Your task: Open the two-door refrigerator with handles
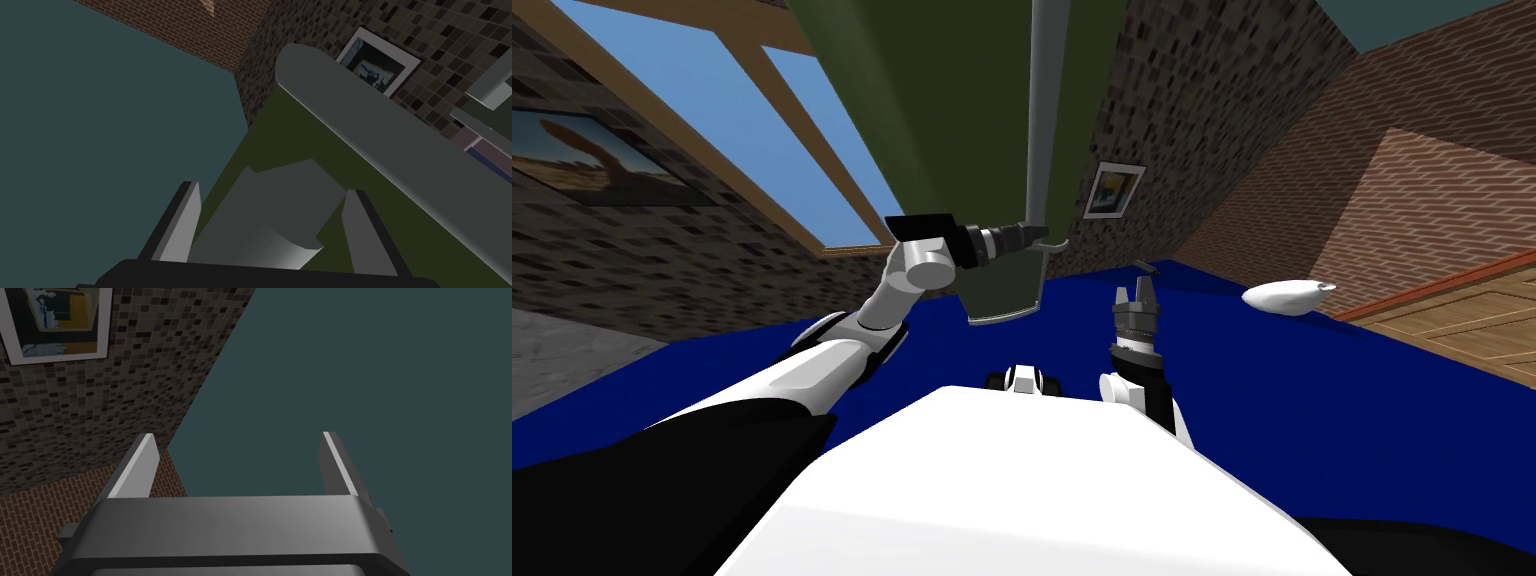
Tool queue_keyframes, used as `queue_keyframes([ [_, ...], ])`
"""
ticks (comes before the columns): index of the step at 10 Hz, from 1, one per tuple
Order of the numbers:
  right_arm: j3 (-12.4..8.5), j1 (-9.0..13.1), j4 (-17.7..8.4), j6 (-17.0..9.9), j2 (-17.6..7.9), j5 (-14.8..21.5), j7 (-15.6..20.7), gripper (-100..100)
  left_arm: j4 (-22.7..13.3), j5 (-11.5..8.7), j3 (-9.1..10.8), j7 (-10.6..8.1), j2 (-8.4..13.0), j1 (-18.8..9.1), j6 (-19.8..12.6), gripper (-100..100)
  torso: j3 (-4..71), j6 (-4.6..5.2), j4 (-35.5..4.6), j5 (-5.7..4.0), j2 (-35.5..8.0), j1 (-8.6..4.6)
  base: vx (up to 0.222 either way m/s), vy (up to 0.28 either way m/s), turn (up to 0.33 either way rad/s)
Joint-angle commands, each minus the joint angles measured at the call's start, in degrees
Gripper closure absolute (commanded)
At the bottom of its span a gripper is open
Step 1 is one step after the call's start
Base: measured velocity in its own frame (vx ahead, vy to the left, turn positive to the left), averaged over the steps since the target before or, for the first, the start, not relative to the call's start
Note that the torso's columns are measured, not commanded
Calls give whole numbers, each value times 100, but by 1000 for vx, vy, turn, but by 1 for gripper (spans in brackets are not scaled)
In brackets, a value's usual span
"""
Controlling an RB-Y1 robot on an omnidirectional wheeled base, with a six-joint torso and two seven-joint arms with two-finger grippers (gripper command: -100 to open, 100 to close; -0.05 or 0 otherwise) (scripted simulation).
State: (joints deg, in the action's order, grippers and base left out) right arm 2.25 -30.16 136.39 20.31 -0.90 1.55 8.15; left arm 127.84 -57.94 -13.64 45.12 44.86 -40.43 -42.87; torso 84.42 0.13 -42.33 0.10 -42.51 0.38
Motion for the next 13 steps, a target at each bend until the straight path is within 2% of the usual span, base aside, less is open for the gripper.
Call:
queue_keyframes([
  [1, 0, 1, -1, 0, 0, 0, 0, 0, 164, -304, -39, 72, 9, -40, 23, 100, -13, -6, -3, 6, -21, 4, -136, 201, -33],
  [3, 0, 1, -1, 0, 0, 0, 0, 0, 272, -468, -72, 115, -1, -68, 30, 100, 1, -17, -8, -3, -1, -28, -96, 172, -11],
  [7, 0, 1, -1, 0, 0, 0, 0, 0, 488, -797, -137, 200, -19, -125, 45, 100, 3, -19, -13, 3, -3, -14, -79, 166, -11],
  [8, 0, 1, -1, 0, 0, 0, 0, 0, 448, -748, -149, 202, -7, -94, 26, 100, 5, -19, -13, 1, -1, -21, -36, 63, -18],
  [9, 1, 0, -1, 0, 1, 0, 0, 0, 513, -945, -203, 306, -27, -120, 53, 100, 16, -21, -9, -5, 18, -44, -46, 146, -24],
  [13, 0, 1, -1, 0, 0, 0, 0, 0, 632, -1303, -273, 486, -67, -185, 117, 100, 8, -21, -5, 6, 7, -7, -83, 212, -37],
])
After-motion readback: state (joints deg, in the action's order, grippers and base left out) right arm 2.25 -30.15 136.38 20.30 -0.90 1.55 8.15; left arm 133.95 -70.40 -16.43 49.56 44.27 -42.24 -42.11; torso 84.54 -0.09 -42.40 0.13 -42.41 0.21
